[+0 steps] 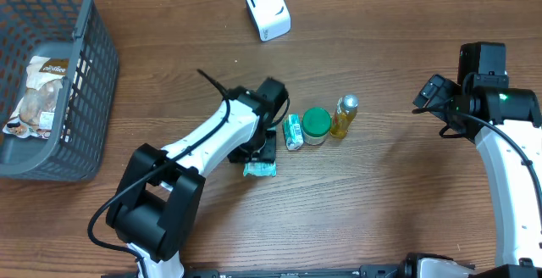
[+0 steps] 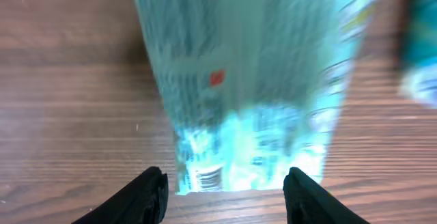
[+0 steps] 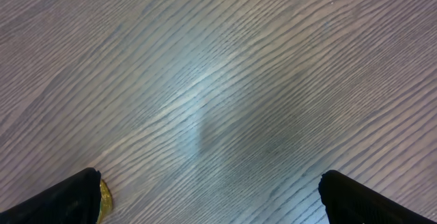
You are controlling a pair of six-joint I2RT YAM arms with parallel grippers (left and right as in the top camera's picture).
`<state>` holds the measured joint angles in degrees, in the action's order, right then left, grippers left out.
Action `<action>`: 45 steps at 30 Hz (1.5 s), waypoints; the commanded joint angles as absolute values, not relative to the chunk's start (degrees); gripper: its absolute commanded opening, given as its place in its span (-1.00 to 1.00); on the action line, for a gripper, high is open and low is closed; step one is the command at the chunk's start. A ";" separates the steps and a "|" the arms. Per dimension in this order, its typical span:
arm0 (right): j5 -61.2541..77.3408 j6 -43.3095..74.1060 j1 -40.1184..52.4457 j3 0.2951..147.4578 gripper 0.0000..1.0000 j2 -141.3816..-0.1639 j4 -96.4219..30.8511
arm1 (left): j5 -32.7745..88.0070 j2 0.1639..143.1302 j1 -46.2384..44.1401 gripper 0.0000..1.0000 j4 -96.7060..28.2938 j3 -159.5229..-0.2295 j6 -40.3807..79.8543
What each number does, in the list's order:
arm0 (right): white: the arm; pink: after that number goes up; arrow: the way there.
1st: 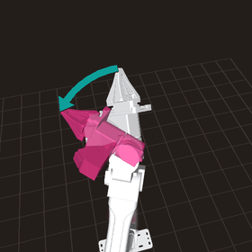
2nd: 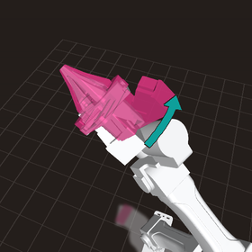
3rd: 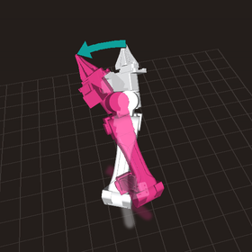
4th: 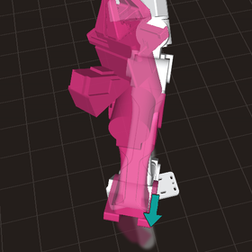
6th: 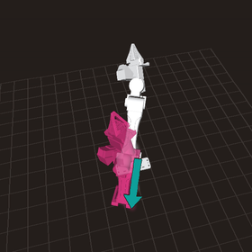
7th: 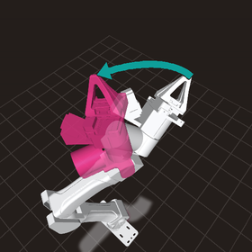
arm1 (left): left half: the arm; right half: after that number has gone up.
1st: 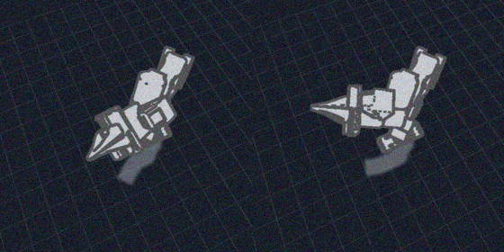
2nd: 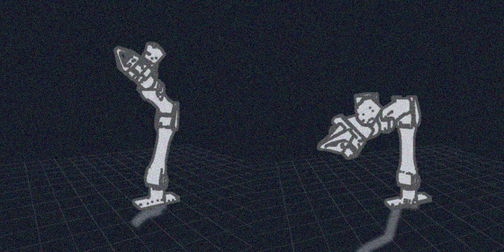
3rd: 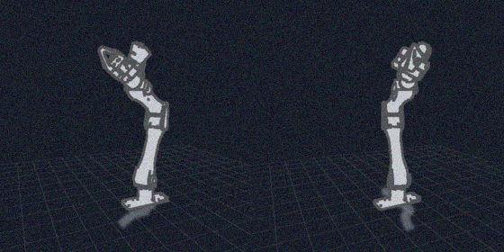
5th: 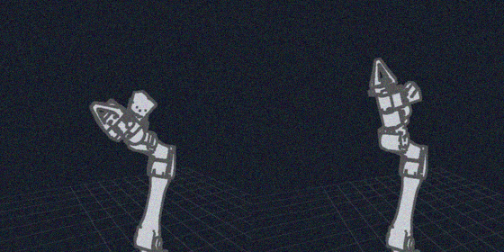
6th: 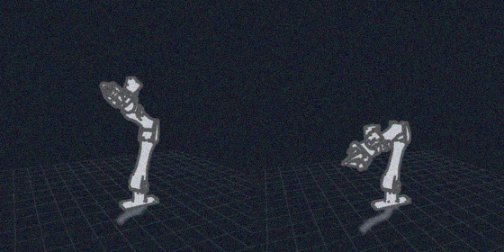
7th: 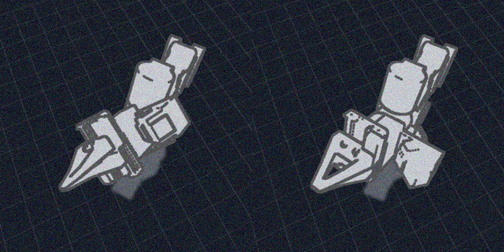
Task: Scan the item barcode
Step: 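Lower the wipes packet flat left of the tissue pack and release, then move the left gripper back into the basket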
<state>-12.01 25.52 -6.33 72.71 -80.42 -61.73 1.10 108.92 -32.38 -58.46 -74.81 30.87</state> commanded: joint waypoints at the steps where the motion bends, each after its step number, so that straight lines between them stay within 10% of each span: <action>1: -12.38 25.93 -6.39 73.34 1.00 -80.51 -61.63 | 1.61 109.38 -31.92 0.02 -59.07 -79.05 28.25; 5: -12.38 25.93 -6.39 73.34 1.00 -80.51 -61.63 | 2.68 109.40 -31.94 -0.21 -58.63 -78.22 28.29; 29: -12.38 25.93 -6.39 73.34 1.00 -80.51 -61.63 | 2.57 109.38 -31.88 -0.07 -51.24 -68.66 28.27; 45: -12.38 25.93 -6.39 73.34 1.00 -80.51 -61.63 | -5.39 100.88 -24.86 -0.01 -67.53 -97.54 21.91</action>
<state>-11.99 25.50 -6.33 72.71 -80.42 -61.78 0.58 106.43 -28.32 -66.00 -90.32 25.08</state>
